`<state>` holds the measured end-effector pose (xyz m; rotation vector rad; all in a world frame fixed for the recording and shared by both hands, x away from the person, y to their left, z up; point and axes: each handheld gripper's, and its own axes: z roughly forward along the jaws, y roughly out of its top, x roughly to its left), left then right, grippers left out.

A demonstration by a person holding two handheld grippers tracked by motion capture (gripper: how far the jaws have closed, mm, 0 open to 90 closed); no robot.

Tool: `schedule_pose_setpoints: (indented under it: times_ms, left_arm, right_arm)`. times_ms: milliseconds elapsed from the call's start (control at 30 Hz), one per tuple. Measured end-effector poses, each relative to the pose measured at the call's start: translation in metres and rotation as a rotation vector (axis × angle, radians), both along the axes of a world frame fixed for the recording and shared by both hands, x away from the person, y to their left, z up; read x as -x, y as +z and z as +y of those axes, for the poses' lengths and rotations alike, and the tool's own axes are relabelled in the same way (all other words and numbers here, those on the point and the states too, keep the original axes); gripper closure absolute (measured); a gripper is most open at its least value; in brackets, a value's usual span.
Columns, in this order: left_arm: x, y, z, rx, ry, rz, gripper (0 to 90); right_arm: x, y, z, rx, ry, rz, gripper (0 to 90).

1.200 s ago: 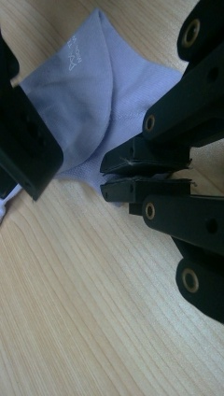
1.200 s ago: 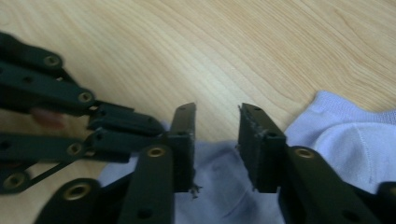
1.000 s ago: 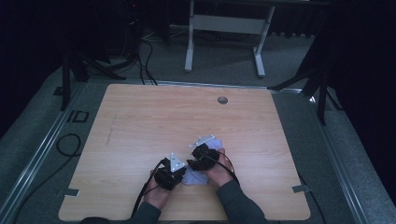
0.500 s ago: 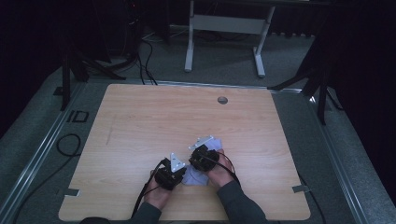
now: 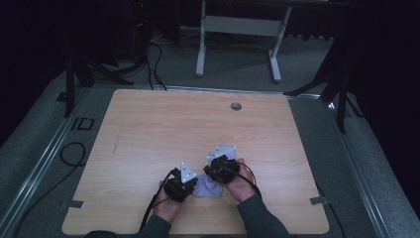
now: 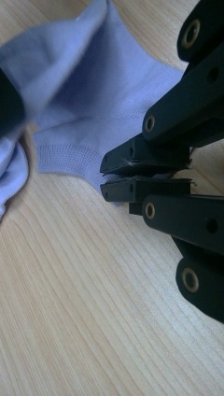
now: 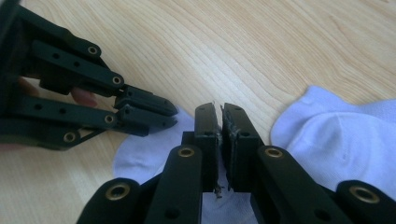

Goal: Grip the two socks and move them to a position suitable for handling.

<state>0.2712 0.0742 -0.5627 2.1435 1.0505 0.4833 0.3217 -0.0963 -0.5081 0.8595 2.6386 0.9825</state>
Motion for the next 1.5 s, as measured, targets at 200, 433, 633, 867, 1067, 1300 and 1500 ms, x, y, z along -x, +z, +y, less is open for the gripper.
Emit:
schedule_pose_setpoints:
  times_ms: [200,433,633,867,1067,1300,1500]
  left_arm:
    - [0.000,0.000,0.000,0.000,0.000,0.001,85.3]
    - [0.000,0.000,0.000,-0.001,-0.001,0.002,85.3]
    - [0.000,0.000,0.000,-0.002,0.000,-0.001,85.3]
    - [0.000,0.000,0.000,0.001,0.001,0.002,85.3]
    - [0.000,0.000,0.000,0.003,0.002,0.003,85.3]
    - [0.000,0.000,0.000,0.006,0.002,0.004,85.3]
    - [0.000,0.000,0.000,0.008,0.002,0.005,85.3]
  right_arm:
    - [0.005,0.006,-0.013,-0.034,-0.007,-0.002,84.7]
    - [0.013,0.007,-0.033,-0.076,-0.012,-0.004,84.6]
    - [0.017,0.005,-0.044,-0.090,-0.032,0.000,84.6]
    - [0.017,0.002,-0.056,-0.083,-0.046,-0.002,84.6]
    - [0.019,0.001,-0.066,-0.081,-0.057,-0.005,84.6]
    - [0.023,-0.003,-0.077,-0.073,-0.069,0.002,84.6]
    - [0.025,-0.004,-0.088,-0.081,-0.079,0.002,84.6]
